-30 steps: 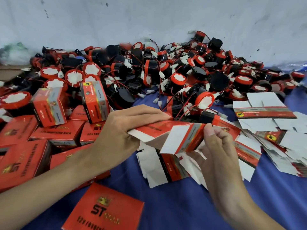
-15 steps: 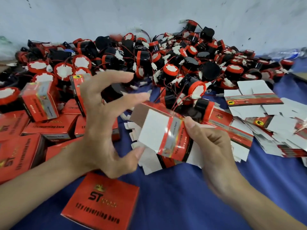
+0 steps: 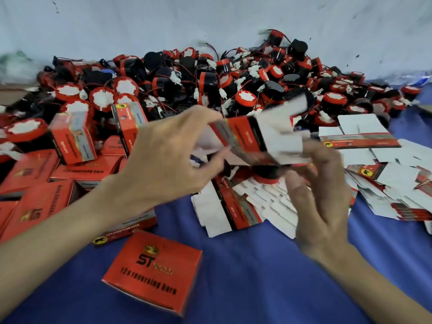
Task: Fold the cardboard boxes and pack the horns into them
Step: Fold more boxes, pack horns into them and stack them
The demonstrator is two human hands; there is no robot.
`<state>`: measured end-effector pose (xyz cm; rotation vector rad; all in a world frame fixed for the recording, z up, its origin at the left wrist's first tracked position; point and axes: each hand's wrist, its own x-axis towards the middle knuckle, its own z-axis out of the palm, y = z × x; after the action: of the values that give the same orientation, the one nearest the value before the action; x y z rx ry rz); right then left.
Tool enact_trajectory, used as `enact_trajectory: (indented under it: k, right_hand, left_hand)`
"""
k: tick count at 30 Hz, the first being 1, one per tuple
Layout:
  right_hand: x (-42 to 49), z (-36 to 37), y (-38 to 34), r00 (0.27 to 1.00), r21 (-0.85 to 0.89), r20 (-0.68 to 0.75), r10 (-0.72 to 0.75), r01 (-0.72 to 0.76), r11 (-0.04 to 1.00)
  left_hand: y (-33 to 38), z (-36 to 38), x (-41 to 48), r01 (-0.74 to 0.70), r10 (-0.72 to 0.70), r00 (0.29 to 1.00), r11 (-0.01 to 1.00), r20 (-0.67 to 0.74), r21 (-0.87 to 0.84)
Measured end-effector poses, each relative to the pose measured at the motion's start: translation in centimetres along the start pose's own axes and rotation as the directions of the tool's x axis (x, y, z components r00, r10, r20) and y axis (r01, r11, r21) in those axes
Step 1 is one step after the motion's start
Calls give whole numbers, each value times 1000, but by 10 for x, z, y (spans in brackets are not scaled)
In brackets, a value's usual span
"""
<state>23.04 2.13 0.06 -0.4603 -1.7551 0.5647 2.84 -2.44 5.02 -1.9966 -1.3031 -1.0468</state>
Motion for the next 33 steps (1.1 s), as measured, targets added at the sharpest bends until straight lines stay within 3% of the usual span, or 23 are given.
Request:
enact_trajectory:
  k: [2,4,7,10,14,17,19,21,23,25,26,28,33]
  right_hand:
    - [4,-5,7,998,26,-56,40,-38,999]
    - [4,-4,12,991,35,-50,122,-121,992]
    - [4,-1,17,979,43,-62,192,-190,981]
    - [7,-3,15,990,8,-53,130,-130,991]
    - [2,4,9,994,67,-35,107,-104,992]
    - [0,10,5,1000,-46,1,-1,1,999]
    - [3,4,5,989,-142,0,-146,145,979]
    - [9,-4,8,976,-210,-71,-203,185,960]
    - [15,-10,7,986,-154,-129,-105,85,984]
    - [16,-8,5,999,73,-32,36,-33,997]
    - [14,-6,4,995,218,35,94,-99,971]
    - [7,0,5,973,379,108,206,-232,896]
    - [-2,12,9,938,433,81,338,-339,836]
  left_hand:
    - [3,-3,9,233,-249,968,923,-14,-307]
    - [8,2,13,386,-382,917,783,112,-488]
    - [10,16,9,475,-354,866,803,353,-360]
    - [12,24,0,418,-264,790,892,553,-172]
    - [20,32,-4,238,-271,851,963,450,129]
    - [27,35,-2,132,-162,934,985,317,113]
    - [29,33,1,202,-203,944,979,258,32]
    - [27,27,8,439,-391,884,883,255,-166]
    - [22,20,18,612,-536,787,622,304,-488]
    - [22,17,23,655,-501,729,309,467,-690]
    - [24,18,22,673,-436,720,250,540,-696]
    - [32,24,15,707,-346,703,248,621,-662]
    - [35,36,-2,706,-324,698,165,639,-688]
